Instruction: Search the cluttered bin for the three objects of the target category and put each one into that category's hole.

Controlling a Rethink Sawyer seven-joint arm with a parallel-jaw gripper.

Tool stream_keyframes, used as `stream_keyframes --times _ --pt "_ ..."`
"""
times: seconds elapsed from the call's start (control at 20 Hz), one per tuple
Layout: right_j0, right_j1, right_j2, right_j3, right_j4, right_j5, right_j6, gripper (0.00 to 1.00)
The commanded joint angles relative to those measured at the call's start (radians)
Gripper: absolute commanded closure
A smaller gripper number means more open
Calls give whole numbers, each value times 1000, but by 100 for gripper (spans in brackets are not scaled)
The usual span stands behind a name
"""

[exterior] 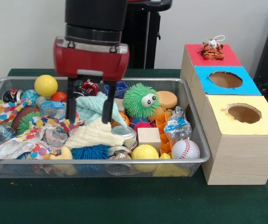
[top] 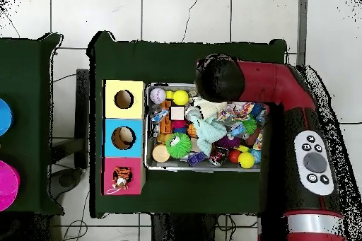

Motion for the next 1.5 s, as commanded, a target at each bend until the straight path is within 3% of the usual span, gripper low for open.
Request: stream_keyframes --times 0.05,0.55,0.75,1.5 --pt "-73 89 93 -11 -94 55 -277 0" --pt "-107 102 117 44 -143 24 -215 0" --pt "-113 109 112 87 -113 73 -157 0" --pt "-135 90 151 153 -89 26 -121 0"
